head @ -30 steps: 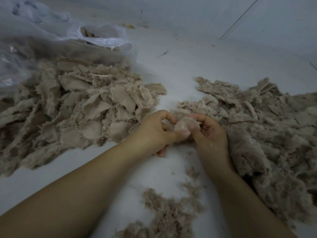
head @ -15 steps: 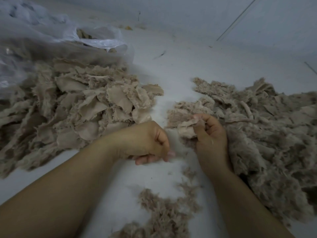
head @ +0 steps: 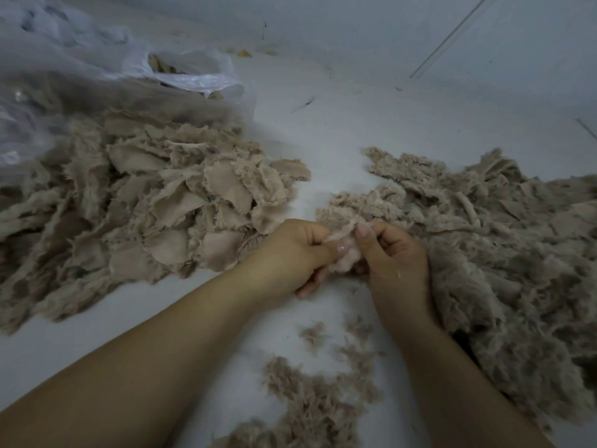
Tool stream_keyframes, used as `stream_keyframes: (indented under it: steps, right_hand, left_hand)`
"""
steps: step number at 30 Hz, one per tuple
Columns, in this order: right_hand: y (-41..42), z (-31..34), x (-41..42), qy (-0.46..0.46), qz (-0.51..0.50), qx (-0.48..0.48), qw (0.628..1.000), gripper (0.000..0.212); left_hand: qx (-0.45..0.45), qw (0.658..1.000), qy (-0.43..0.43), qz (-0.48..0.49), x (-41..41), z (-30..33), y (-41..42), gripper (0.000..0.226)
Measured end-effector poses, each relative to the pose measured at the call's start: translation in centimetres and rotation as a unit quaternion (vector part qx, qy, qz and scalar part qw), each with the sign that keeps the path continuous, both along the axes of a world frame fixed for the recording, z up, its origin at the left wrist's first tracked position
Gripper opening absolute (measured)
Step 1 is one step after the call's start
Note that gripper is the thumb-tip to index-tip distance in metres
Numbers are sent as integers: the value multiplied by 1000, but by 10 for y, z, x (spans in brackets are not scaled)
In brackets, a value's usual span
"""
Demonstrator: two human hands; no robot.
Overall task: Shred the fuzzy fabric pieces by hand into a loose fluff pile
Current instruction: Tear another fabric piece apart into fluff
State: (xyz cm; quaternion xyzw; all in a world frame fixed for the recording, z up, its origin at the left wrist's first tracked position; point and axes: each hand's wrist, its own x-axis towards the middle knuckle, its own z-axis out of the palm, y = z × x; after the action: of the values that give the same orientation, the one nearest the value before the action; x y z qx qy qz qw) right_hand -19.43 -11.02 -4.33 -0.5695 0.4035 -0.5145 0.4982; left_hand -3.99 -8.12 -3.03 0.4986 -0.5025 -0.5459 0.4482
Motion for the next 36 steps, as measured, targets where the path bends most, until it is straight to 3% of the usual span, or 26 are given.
stream_keyframes:
  steps: [3,5,9,11,12,14,16,18,19,23,25,29,33,36]
  right_hand:
    - [-2,-2,0,30,-29,-15,999,26]
    - [-2,-2,2,24,-41,-8,999,25]
    - [-3,-2,4,10,-51,4,999,25]
    - [-3,-2,4,15,-51,1,999,26]
    - [-3,-2,3,15,-52,1,999,26]
    - [-3,-3,3,13,-51,0,999,26]
    - [-3,-4,3,11,-49,-1,999,25]
    - [-3,-5,3,10,-46,-2,999,25]
    - [-4,-5,3,8,-45,-3,999,25]
    - [-5,-6,5,18,-32,-4,999,22]
    - [-6,-8,5,28,-22,1,999,22]
    - [-7,-9,5,49,-2,12,999,24]
    - [-8,-8,5,54,-12,43,998,27]
    - [-9,-8,5,84,-29,24,996,22]
  left_hand:
    - [10,997,75,28,4,4,-2,38]
    - [-13,985,146,94,6,5,-5,38]
    - [-105,927,279,229,19,11,-12,27]
    - [-101,929,270,233,20,7,-15,33]
    - [-95,946,201,236,16,3,-14,24]
    - [-110,968,-54,219,7,-6,-15,9]
    - [-138,947,-237,169,1,-12,-18,18]
    - [-157,913,-358,118,0,-14,-23,41]
    - [-165,893,-408,95,-1,-14,-24,40]
    - [-204,835,-507,63,-10,-13,-18,13]
    - [-231,846,-473,80,-9,-17,-17,13]
    - [-285,902,-306,108,-9,-16,-14,10]
    - [-219,961,-119,119,-13,-12,-9,12]
    - [-186,971,-32,144,-13,-12,-9,17]
